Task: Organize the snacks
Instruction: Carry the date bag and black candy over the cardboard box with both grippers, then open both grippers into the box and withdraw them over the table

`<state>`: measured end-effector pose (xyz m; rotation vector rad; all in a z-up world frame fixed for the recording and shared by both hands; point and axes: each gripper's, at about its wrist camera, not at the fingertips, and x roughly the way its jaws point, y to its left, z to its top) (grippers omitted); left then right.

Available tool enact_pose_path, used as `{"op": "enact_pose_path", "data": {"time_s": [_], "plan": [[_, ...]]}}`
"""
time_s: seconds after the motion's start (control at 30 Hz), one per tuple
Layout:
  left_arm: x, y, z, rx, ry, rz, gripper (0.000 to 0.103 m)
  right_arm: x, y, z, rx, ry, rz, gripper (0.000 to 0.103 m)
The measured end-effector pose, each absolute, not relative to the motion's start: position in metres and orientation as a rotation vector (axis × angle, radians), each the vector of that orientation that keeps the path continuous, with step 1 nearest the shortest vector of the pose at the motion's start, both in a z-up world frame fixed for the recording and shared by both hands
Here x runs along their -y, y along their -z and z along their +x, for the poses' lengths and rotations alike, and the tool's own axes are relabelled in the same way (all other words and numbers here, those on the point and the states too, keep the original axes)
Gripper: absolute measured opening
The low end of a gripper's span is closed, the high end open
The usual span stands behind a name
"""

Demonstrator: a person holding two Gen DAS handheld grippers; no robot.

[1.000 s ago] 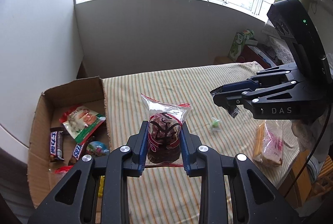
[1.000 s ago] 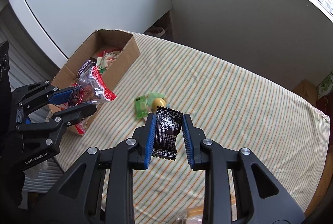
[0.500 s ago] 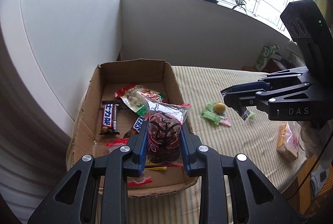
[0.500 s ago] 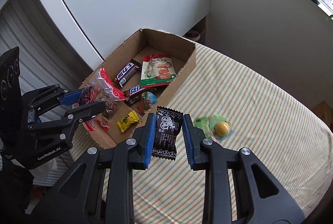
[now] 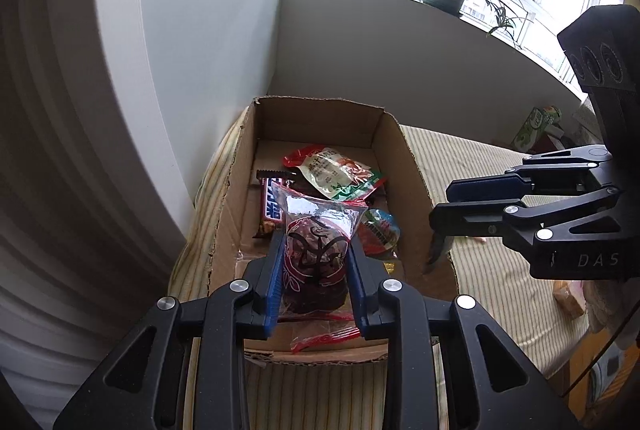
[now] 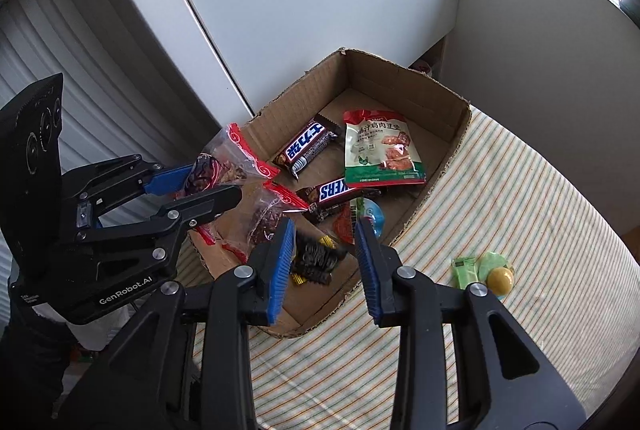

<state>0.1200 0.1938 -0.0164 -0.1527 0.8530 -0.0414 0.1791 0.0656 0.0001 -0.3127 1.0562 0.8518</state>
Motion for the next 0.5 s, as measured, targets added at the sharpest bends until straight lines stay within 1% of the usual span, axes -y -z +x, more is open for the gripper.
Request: {"op": "enact_pose_path", "data": {"time_s": [0.03, 0.07, 0.1, 0.13, 0.17, 0.2, 0.23, 0.27, 0.33, 0.5], "plan": [[-0.194, 0.017, 0.120, -0.854, 0.039, -0.155, 0.028, -0.067, -0.002, 0.179, -1.053, -0.851, -0.314, 0.042], [-0.195, 0.017, 0.121, -0.856, 0.038, -0.157, 0.034, -0.065, -0.006, 0.178, -1.048, -0.849, -0.313, 0.045], [-0.195, 0.017, 0.121, -0.855, 0.035, -0.158, 0.040, -0.065, -0.006, 0.178, -1.044, -0.846, -0.313, 0.046], [-0.197, 0.016, 0.121, -0.849, 0.029, -0.161, 0.049, -0.064, -0.007, 0.178, -1.043, -0.844, -0.313, 0.046], [-0.198, 0.016, 0.121, -0.846, 0.024, -0.165, 0.054, -0.063, -0.007, 0.178, -1.043, -0.842, -0.312, 0.047], [-0.198, 0.016, 0.120, -0.845, 0.025, -0.167, 0.054, -0.062, -0.007, 0.179, -1.043, -0.840, -0.311, 0.049], [-0.198, 0.016, 0.120, -0.845, 0.027, -0.163, 0.054, -0.061, -0.007, 0.179, -1.040, -0.836, -0.311, 0.057], [-0.197, 0.015, 0.120, -0.843, 0.022, -0.156, 0.054, -0.059, -0.008, 0.179, -1.034, -0.830, -0.309, 0.063], [-0.196, 0.015, 0.119, -0.842, 0.015, -0.148, 0.054, -0.055, -0.011, 0.178, -1.025, -0.824, -0.306, 0.068], [-0.189, 0.012, 0.119, -0.836, 0.022, -0.129, 0.054, -0.043, -0.017, 0.181, -1.020, -0.802, -0.300, 0.068]]}}
